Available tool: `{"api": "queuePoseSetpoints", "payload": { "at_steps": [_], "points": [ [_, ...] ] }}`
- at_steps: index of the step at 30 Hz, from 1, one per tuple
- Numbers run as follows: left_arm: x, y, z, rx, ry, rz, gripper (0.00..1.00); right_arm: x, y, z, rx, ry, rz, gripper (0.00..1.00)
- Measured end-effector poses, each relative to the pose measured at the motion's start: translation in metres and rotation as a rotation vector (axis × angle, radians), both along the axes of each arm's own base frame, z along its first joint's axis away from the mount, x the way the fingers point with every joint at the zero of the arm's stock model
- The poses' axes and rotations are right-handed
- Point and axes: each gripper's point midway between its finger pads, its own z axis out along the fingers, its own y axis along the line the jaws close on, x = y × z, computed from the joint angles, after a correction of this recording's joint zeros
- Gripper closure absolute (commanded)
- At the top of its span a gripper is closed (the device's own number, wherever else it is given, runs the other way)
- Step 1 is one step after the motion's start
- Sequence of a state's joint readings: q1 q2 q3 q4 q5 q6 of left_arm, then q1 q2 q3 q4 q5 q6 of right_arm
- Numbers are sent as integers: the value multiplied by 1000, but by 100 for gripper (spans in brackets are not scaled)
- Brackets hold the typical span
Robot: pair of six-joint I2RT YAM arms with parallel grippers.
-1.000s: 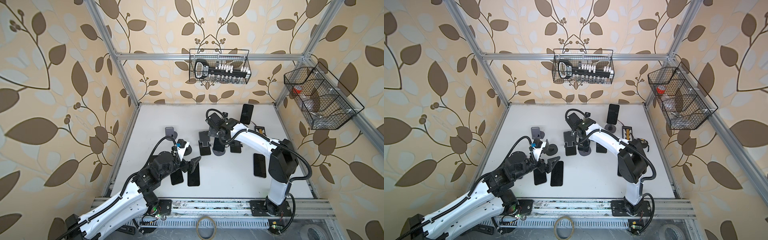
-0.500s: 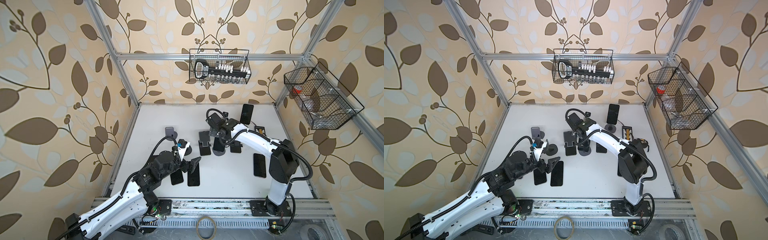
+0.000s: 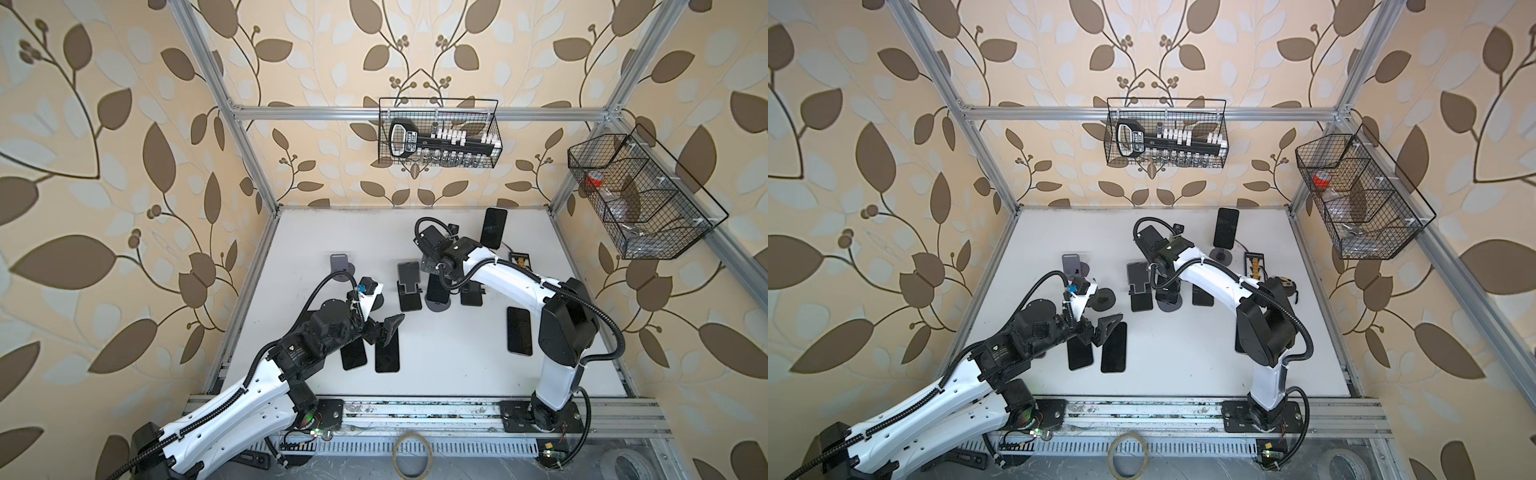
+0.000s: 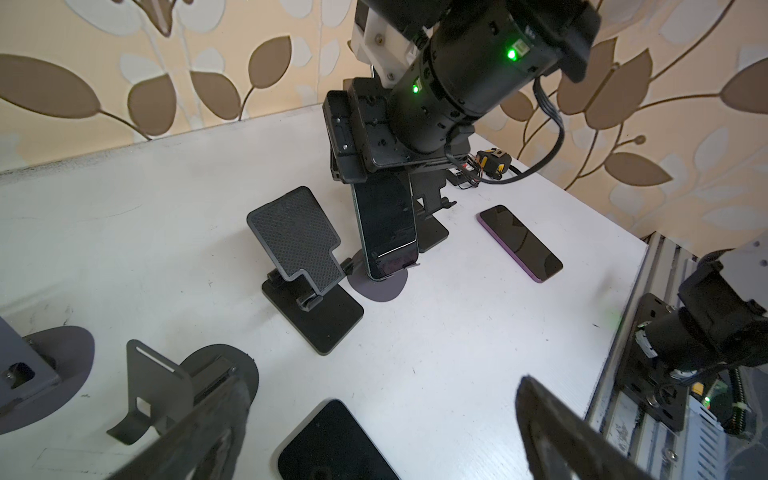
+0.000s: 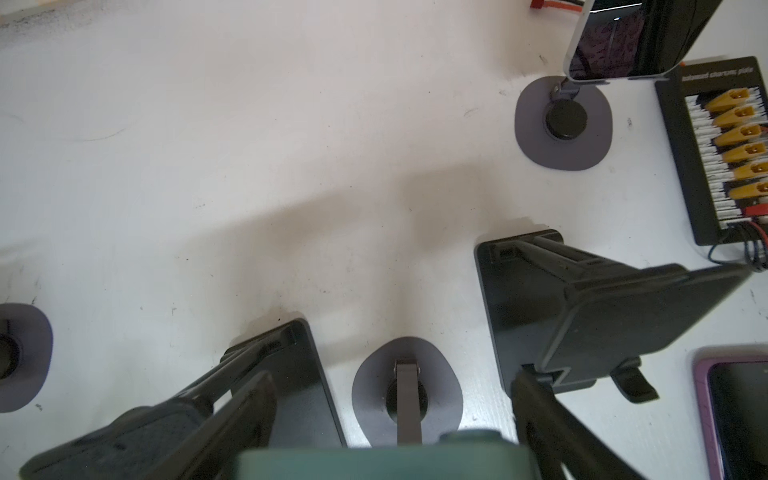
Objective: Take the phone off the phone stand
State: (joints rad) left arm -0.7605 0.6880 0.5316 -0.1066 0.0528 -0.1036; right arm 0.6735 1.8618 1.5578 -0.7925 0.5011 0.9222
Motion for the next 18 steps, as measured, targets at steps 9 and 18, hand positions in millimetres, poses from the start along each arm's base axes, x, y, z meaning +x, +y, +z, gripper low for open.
{"api": "queuePoseSetpoints", "payload": {
  "at_steps": [9,18],
  "points": [
    [2,-2,-2,9,9,0,1,3,-1,-2,-5,1,17,18],
    [6,-5,-8,27,29,0,1,4,2,-2,-7,-1,44,25]
  ]
}}
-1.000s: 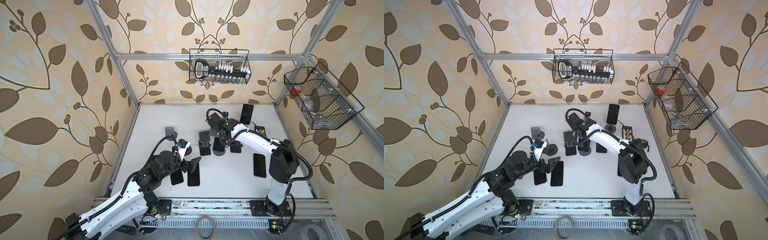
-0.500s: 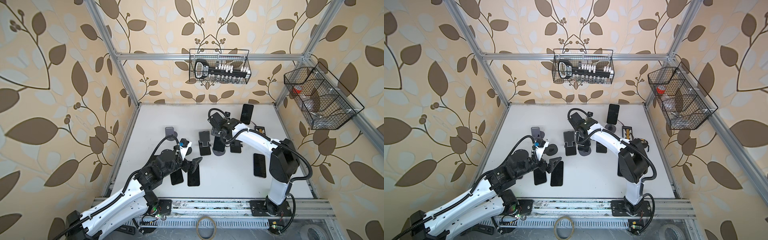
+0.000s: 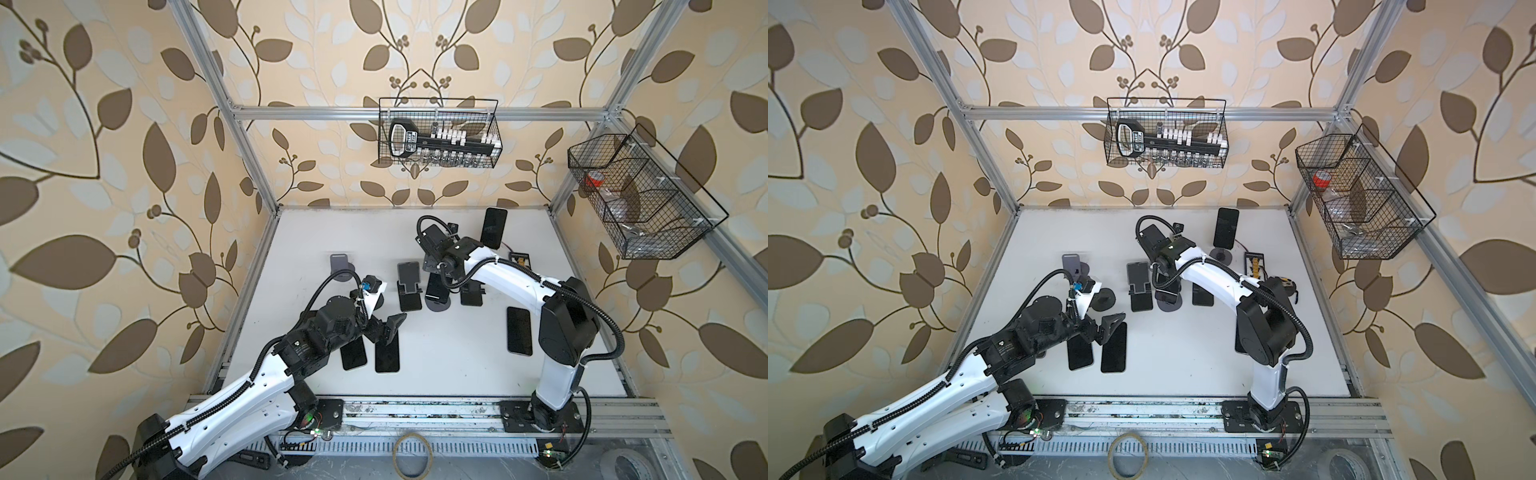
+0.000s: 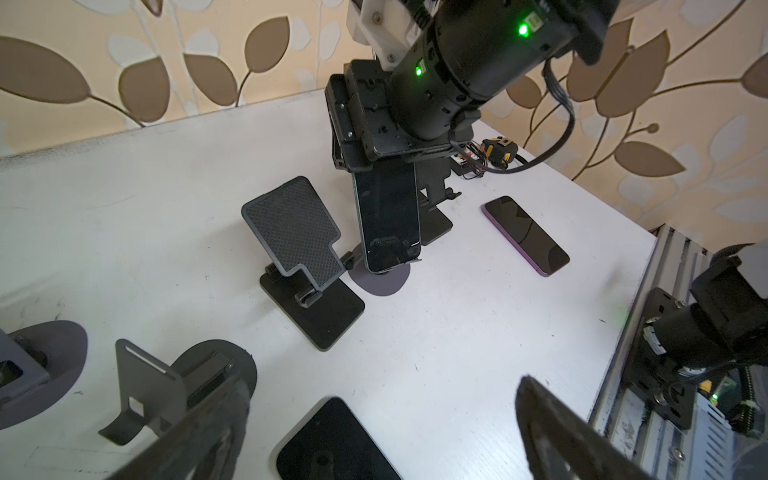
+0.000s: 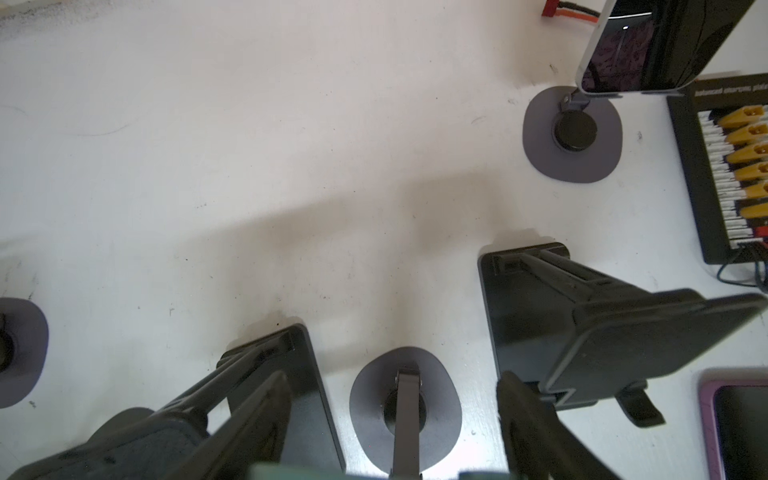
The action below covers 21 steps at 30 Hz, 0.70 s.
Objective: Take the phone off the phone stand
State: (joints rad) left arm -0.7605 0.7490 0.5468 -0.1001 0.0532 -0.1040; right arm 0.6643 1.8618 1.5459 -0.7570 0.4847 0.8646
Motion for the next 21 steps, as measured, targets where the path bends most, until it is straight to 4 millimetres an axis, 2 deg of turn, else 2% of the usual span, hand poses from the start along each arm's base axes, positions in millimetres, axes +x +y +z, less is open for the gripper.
{"api": "queuePoseSetpoints", "payload": {
  "at_steps": [5,12,21],
  "points": [
    [2,-2,-3,12,11,0,1,1,0,-1,2,-2,6,29],
    [6,-9,8,-4,-9,-18,1,4,0,-1,5,-13,10,34],
    [8,-14,5,6,-6,-32,1,3,1,0,14,-15,16,39]
  ]
}}
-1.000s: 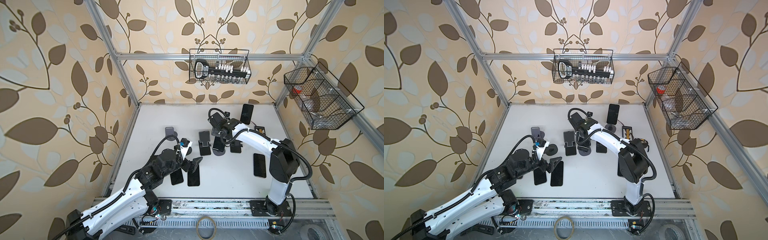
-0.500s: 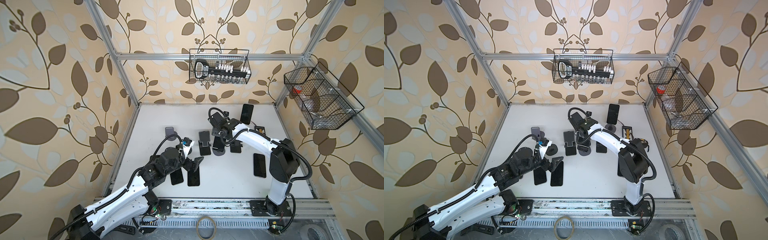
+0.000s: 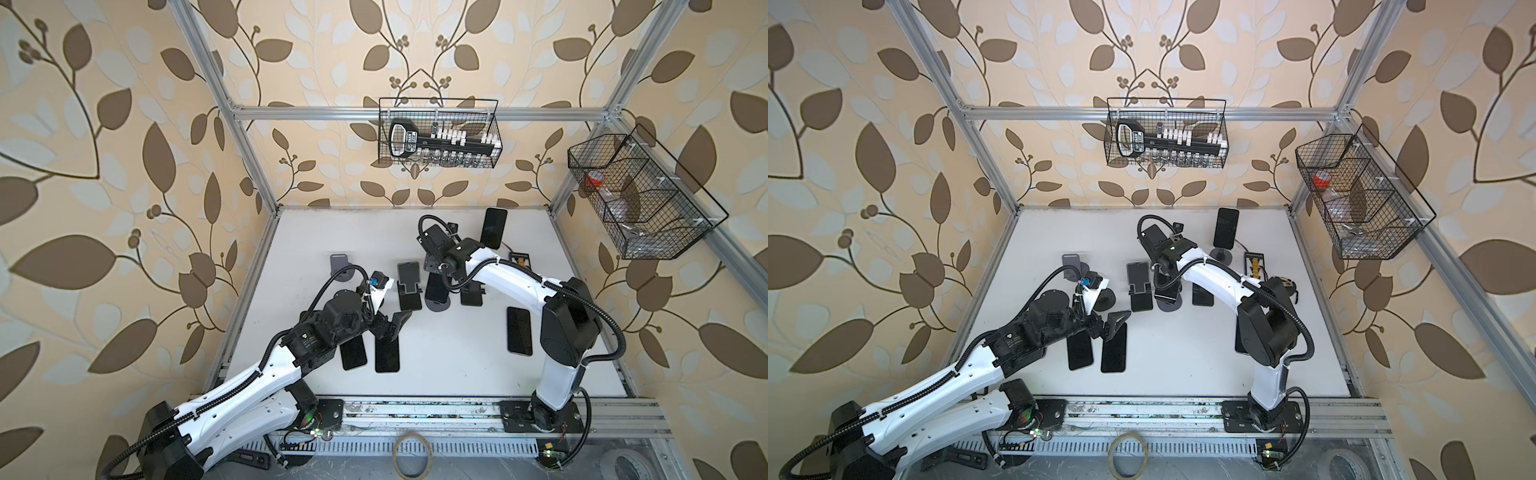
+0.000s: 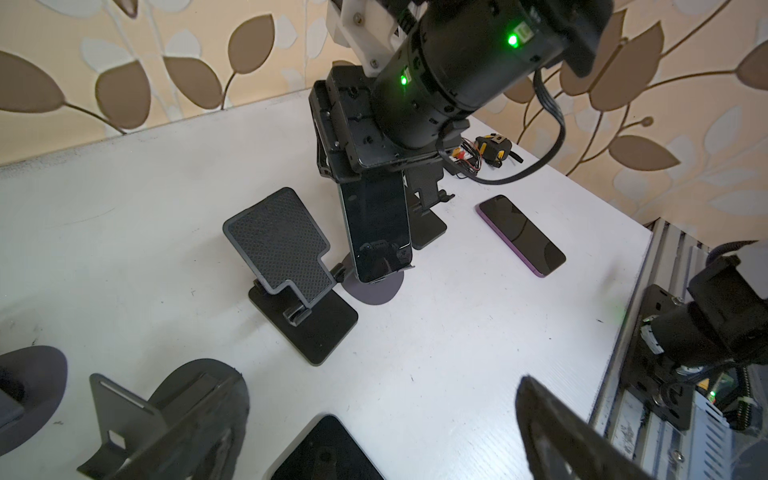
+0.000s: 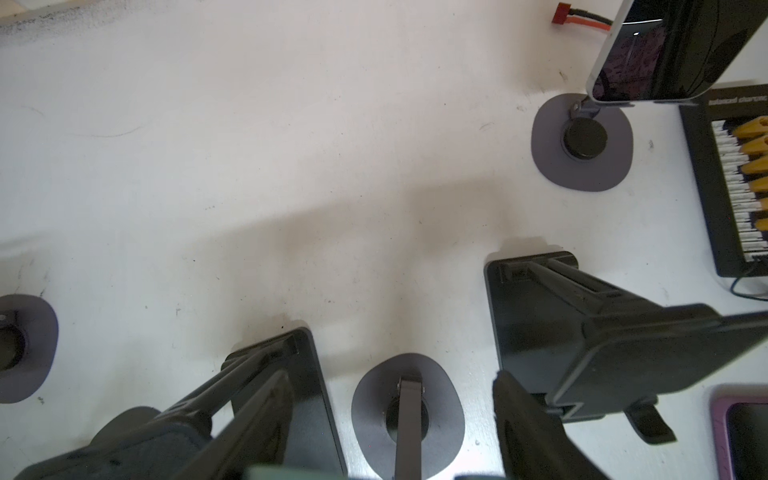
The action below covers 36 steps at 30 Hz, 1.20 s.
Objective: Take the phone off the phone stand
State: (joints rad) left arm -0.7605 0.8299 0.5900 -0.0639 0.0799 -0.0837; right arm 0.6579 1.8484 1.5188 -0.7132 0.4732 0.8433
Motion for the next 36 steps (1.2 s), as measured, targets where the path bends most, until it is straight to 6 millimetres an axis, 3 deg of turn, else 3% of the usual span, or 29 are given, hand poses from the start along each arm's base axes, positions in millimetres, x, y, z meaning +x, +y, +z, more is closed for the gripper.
{"api": "queuePoseSetpoints", "payload": {
  "at_steps": [3,12,36],
  "points": [
    [0,0,1,-3,-3,0,1,-1,0,0,6,2,3,47],
    [1,-1,2,-4,-5,0,1,0,3,1,14,-4,15,51],
    [1,2,17,-6,-10,13,1,-3,4,19,55,-48,34,51]
  ]
}}
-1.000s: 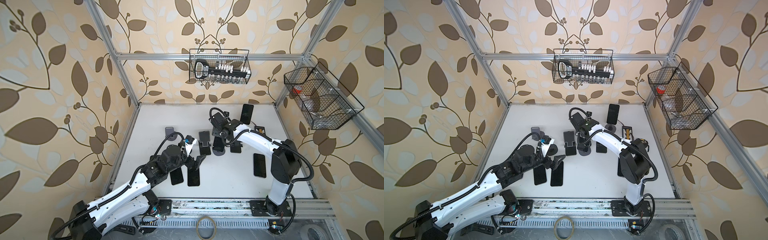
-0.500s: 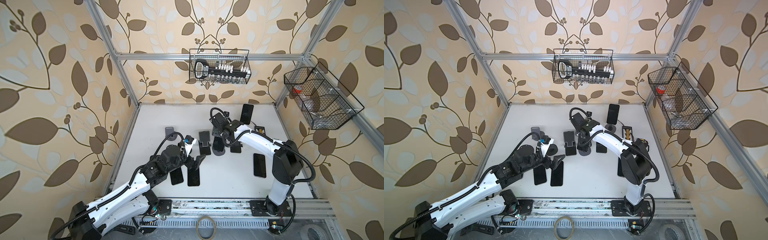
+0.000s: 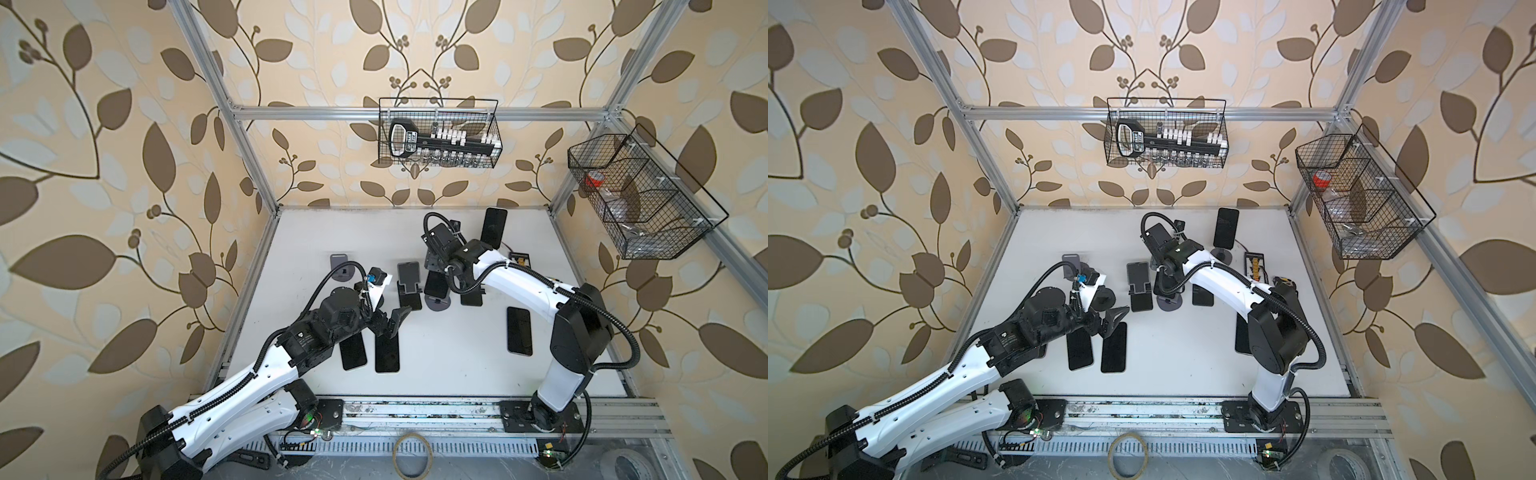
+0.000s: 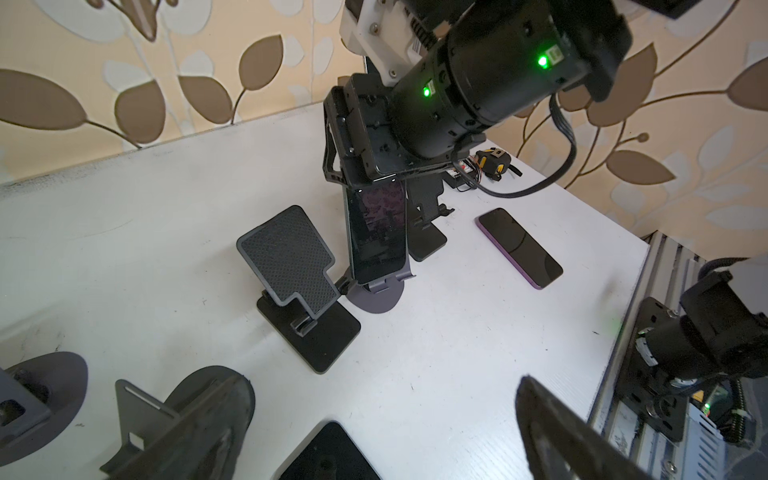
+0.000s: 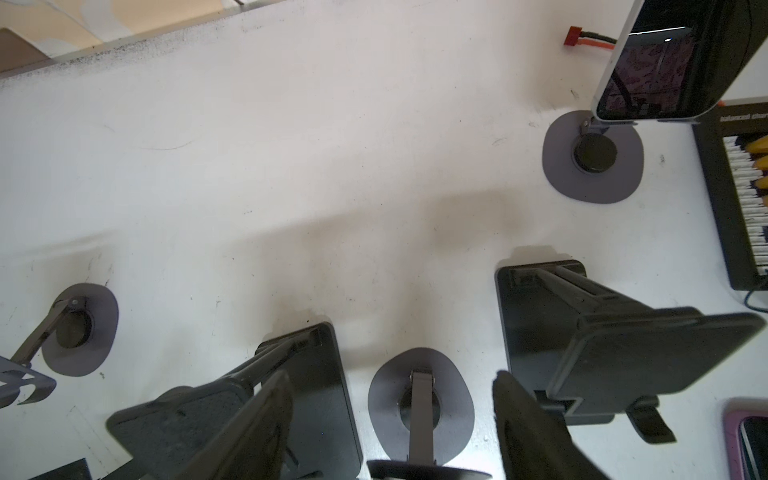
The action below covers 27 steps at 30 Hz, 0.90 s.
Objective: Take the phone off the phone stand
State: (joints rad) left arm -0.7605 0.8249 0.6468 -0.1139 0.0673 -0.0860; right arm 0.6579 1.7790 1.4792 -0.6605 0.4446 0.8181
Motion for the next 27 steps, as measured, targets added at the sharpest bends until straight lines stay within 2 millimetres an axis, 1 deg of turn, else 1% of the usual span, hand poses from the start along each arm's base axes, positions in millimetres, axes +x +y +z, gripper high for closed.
{"api": "queuePoseSetpoints", "payload": {
  "at_steps": [4,9,11,14,23,24,25,27],
  "points": [
    [3,-4,3,8,2,-7,1,-2,-2,6,15,-17,-3,51],
    [7,-11,4,27,1,-29,1,-4,-3,12,30,-32,-6,55],
    [8,-15,4,30,3,-40,1,-4,-3,13,32,-36,-5,55],
    [11,-18,5,27,3,-39,1,-3,-2,13,33,-38,-4,60],
    [22,-28,11,10,-5,-36,1,-3,-2,13,15,-37,18,61],
    [23,-29,12,9,-7,-36,1,-3,-2,13,12,-37,21,61],
    [24,-30,14,6,-10,-35,1,-3,-2,13,10,-37,23,64],
    [26,-31,16,4,-13,-34,1,-3,-2,14,8,-38,26,64]
  ]
}}
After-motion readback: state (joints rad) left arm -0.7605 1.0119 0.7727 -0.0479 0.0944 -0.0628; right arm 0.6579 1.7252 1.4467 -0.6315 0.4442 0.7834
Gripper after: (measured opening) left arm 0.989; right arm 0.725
